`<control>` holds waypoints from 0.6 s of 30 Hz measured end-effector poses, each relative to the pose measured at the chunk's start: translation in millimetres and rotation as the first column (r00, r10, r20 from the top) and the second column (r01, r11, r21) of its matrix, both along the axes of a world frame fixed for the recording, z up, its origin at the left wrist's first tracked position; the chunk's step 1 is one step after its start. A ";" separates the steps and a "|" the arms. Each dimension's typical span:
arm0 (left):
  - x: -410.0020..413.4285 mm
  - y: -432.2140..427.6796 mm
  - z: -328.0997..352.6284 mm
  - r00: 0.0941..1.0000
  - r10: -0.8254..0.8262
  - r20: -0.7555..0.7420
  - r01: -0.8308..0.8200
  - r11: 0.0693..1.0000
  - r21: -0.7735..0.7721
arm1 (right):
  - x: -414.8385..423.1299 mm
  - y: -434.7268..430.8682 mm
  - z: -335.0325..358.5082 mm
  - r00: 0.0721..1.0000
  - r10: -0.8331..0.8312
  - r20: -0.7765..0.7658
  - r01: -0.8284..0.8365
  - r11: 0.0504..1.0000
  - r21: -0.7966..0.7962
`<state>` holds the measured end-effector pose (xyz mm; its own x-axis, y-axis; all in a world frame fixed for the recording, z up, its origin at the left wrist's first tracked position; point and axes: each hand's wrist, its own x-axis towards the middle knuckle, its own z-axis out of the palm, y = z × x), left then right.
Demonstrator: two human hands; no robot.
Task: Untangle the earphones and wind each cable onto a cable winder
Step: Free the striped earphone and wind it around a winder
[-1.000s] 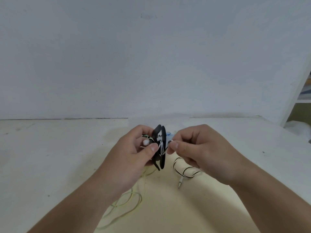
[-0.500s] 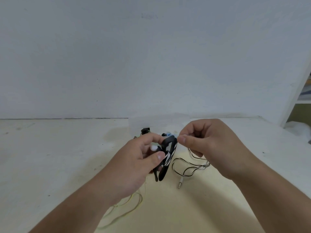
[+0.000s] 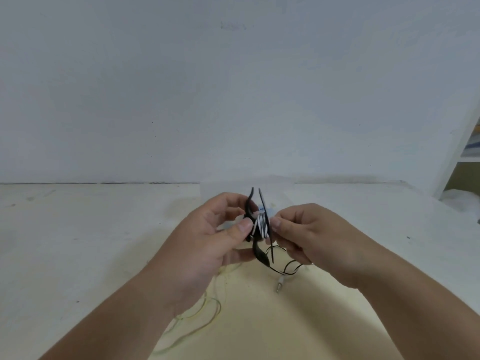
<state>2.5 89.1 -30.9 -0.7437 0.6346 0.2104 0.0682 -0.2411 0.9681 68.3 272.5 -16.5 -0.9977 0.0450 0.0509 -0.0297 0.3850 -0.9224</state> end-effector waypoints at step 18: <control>-5.0 -0.4 1.7 0.971 0.067 0.228 -0.105 0.982 0.155 | 1.1 -8.2 -5.5 0.965 0.242 0.106 -0.244 0.970 0.004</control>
